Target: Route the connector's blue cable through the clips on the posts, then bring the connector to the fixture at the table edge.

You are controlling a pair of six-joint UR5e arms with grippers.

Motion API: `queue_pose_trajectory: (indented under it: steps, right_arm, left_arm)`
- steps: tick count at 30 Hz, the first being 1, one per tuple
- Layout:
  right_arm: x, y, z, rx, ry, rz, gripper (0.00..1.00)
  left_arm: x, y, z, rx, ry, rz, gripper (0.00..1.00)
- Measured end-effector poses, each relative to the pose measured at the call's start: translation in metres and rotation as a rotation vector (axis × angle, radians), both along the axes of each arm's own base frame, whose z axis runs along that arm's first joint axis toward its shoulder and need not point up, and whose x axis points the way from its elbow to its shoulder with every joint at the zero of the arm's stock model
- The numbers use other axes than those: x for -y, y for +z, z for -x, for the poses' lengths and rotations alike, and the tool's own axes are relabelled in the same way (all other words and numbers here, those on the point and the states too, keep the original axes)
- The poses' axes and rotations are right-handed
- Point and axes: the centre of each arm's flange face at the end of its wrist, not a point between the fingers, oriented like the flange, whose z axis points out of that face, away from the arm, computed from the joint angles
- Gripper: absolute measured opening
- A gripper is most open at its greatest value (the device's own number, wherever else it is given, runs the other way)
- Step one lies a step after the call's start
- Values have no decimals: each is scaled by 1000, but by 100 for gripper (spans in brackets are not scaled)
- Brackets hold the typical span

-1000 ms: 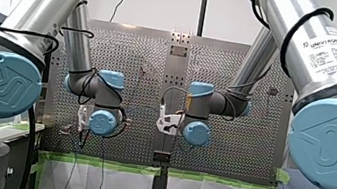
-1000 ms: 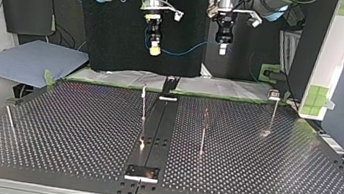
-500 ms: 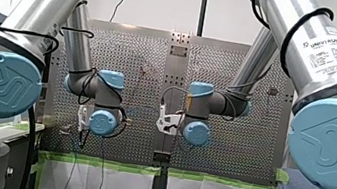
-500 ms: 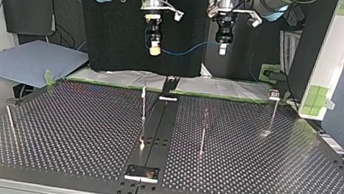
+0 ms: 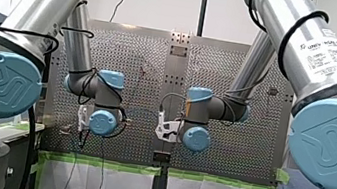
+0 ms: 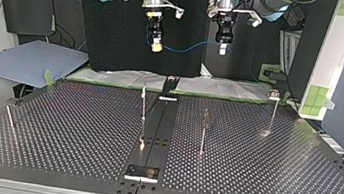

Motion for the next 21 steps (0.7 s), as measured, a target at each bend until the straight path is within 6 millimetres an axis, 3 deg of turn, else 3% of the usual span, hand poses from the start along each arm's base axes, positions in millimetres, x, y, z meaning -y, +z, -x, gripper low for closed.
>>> queue_pose_trajectory:
  steps: [14,21]
  right_arm:
    - [0,-1,0,-1,0,-1,0]
    - [0,-1,0,-1,0,-1,0]
  left_arm:
    - [0,-1,-3,-4,-1,-8,2]
    - [1,-21,-5,-75,-33,-84,2]
